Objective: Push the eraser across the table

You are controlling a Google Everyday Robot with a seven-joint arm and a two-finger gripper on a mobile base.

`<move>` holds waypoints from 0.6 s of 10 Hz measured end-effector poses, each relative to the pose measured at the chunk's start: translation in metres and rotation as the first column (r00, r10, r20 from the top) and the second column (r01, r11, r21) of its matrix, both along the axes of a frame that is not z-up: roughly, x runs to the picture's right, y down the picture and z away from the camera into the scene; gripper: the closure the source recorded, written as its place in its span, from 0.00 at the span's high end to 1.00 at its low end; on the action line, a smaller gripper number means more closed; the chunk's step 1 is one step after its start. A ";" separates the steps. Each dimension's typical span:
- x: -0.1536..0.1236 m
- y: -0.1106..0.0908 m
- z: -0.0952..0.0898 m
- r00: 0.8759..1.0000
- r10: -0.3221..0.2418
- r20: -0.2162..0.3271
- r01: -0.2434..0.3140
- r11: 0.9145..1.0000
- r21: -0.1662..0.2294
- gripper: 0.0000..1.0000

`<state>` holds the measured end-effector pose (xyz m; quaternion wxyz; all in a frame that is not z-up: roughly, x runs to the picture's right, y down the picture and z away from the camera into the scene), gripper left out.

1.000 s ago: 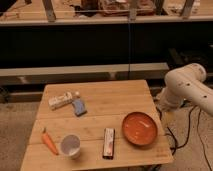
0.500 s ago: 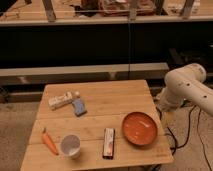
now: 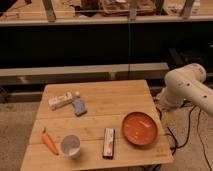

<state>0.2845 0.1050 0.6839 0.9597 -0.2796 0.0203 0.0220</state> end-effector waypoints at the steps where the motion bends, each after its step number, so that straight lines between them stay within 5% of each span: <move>1: 0.000 0.000 0.000 1.000 0.000 0.000 0.000 1.000 0.000 0.80; 6: -0.005 0.012 -0.007 1.000 -0.014 0.023 0.014 1.000 0.004 0.80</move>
